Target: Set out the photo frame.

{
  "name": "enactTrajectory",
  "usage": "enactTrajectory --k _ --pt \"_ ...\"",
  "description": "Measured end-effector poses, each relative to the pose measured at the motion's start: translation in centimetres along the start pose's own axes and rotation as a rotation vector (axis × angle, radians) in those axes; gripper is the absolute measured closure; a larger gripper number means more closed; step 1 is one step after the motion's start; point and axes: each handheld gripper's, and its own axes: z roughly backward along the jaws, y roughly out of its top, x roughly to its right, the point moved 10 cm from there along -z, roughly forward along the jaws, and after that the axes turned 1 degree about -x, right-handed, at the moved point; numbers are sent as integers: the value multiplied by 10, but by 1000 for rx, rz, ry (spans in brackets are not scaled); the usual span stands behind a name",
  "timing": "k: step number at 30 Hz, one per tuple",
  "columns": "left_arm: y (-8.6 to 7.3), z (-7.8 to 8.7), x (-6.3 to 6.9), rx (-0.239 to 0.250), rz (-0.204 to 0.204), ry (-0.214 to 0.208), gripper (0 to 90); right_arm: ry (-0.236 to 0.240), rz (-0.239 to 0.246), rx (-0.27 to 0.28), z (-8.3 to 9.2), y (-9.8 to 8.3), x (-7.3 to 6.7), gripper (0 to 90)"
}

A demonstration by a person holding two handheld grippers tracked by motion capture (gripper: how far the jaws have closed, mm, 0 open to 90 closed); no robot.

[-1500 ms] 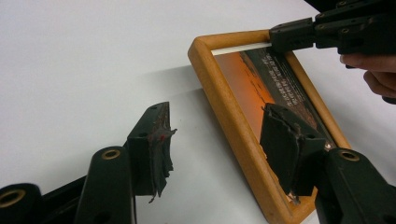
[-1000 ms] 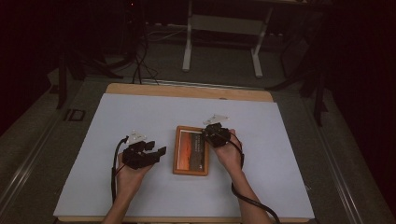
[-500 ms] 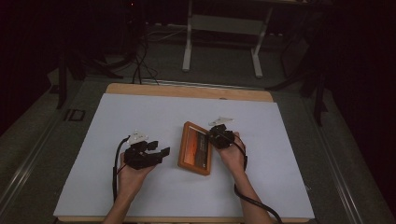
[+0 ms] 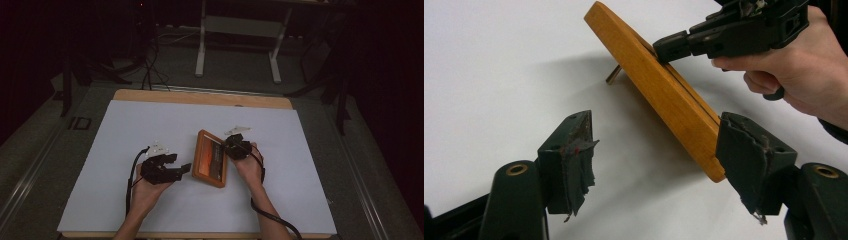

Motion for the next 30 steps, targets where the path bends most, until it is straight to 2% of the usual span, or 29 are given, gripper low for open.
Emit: enactTrajectory --k 3,10,18,20,27,30 --pt "-1 -3 4 1 27 -29 309 2 -4 2 0 0 0 900" --pt "-3 -10 17 -12 39 -73 293 1 -8 6 0 0 0 900" --pt "-11 -29 32 -62 43 -129 295 -2 -11 9 0 -1 0 900" --pt "-11 -33 33 -70 59 -143 307 -2 -11 8 0 -1 0 900" --pt "-9 -45 32 -98 108 -151 363 -1 -11 7 0 -1 0 900" --pt "-10 -51 32 -121 103 -143 389 4 -18 8 0 -1 0 900"
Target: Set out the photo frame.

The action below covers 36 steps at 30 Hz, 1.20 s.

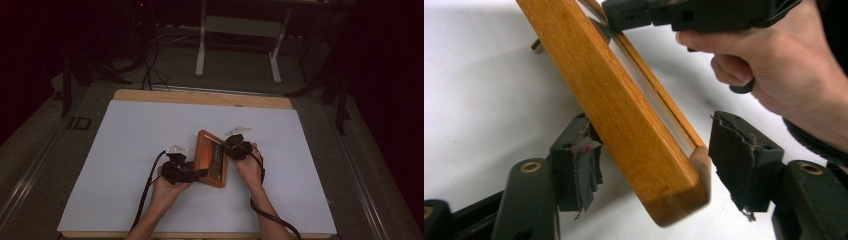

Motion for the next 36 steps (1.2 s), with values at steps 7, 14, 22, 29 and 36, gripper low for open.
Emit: enactTrajectory --k 7,14,22,29,36 --pt "0 -4 -1 -12 21 18 455 7 2 5 0 0 0 900" --pt "0 -5 -1 -25 46 13 480 10 16 2 1 0 0 900" --pt "4 -6 1 -12 47 24 525 11 39 3 10 -4 6 900" --pt "11 -8 12 19 3 53 578 20 40 36 29 -7 12 900" --pt "17 -11 24 49 -27 72 614 4 63 77 54 -13 18 889"
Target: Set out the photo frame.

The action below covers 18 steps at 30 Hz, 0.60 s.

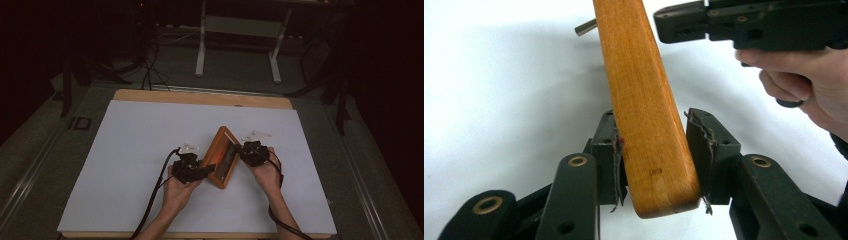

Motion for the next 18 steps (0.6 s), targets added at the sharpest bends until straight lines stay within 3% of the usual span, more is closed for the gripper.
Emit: enactTrajectory --k 4,18 --pt "3 -2 10 20 -18 1 638 -11 -7 30 16 -1 4 886" --pt "11 -16 47 50 -177 50 688 -49 -36 78 57 -13 21 883"
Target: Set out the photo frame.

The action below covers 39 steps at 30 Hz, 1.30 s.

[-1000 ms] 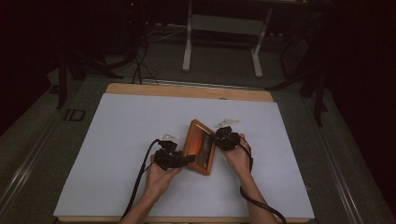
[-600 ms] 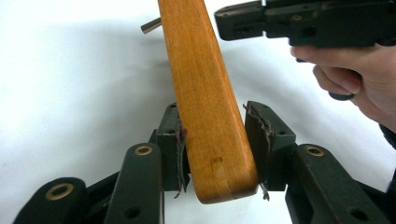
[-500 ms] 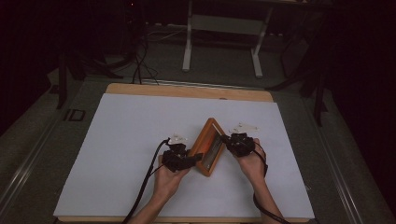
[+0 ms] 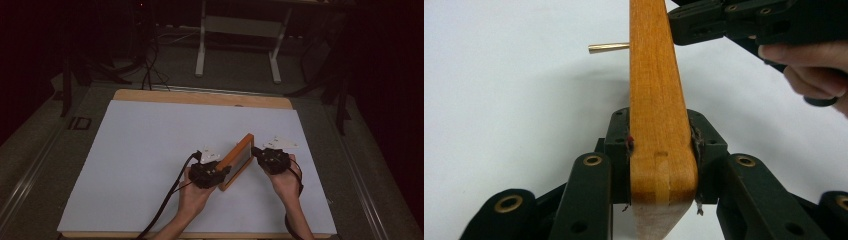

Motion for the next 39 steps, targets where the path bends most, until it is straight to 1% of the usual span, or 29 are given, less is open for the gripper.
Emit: enactTrajectory --k 3,7,10,16,18,21,25,29,31,34,37,38,39 --pt "0 -1 5 1 -36 8 688 -5 -6 2 6 -3 5 883" --pt "0 -3 12 30 -80 0 686 -13 -13 14 12 -5 10 883" --pt "0 -4 15 35 -97 9 684 -13 -10 24 18 -5 11 884" --pt "0 -4 14 54 -83 2 679 -18 -1 34 27 -3 12 900" --pt "0 -4 15 64 -80 2 677 -15 5 44 30 1 12 900" --pt "0 -5 16 80 -76 0 674 -15 5 74 33 10 11 900" --pt "-1 -5 17 85 -78 2 671 -5 -14 110 31 21 11 900" --pt "-1 -5 18 82 -81 -4 667 4 -14 134 25 28 9 900" --pt "-1 -6 19 77 -76 -17 662 3 -14 130 22 30 9 900" --pt "-1 -6 19 77 -75 -13 659 10 -9 128 18 30 9 900" --pt "-2 -6 19 73 -69 -16 653 5 -6 130 18 29 8 900" --pt "-2 -6 19 68 -69 -19 640 4 -6 131 18 29 8 900" --pt "-3 -6 19 65 -69 -23 607 4 -7 131 18 29 8 900"
